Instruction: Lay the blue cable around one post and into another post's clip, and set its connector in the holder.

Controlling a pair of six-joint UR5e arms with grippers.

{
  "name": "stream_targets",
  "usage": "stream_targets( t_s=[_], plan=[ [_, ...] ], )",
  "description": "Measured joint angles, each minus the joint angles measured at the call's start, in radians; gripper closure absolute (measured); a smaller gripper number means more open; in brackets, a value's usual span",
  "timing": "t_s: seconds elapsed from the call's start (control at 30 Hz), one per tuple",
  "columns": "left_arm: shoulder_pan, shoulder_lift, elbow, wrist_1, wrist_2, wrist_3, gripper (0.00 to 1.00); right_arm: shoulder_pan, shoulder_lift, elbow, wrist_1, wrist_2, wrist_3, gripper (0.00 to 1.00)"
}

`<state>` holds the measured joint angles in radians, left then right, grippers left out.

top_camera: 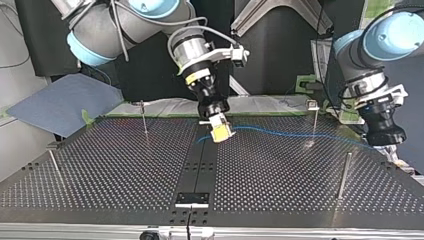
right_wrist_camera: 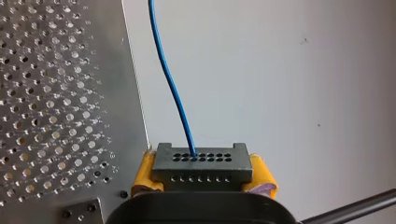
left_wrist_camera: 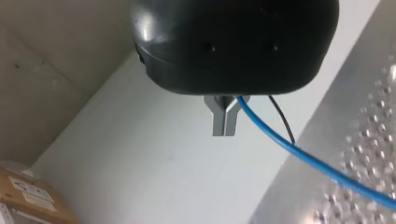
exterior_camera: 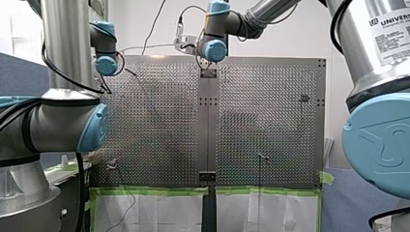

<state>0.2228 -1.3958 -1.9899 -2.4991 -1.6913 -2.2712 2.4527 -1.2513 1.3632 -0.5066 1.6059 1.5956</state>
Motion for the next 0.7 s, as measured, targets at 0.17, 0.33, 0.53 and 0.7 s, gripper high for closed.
stream_targets(
  t_s=[0.17,0.33,0.53,0.7],
  plan=[
    [0.043,-0.031,0.043,-0.044,0.016,-0.003,1.00,-0.001,0.015,-0.028,0.007,-0.001,0.000,1.00],
    [0.082,-0.047,0.082,-0.079,0.031,-0.017,1.00,-0.001,0.032,-0.058,0.016,-0.004,0.000,1.00],
    [0.131,-0.075,0.131,-0.090,0.067,-0.017,1.00,-0.003,0.064,-0.098,0.022,-0.012,0.003,1.00],
    [0.165,-0.109,0.177,-0.089,0.110,-0.016,1.00,-0.005,0.099,-0.135,0.027,-0.015,0.005,1.00]
  ],
)
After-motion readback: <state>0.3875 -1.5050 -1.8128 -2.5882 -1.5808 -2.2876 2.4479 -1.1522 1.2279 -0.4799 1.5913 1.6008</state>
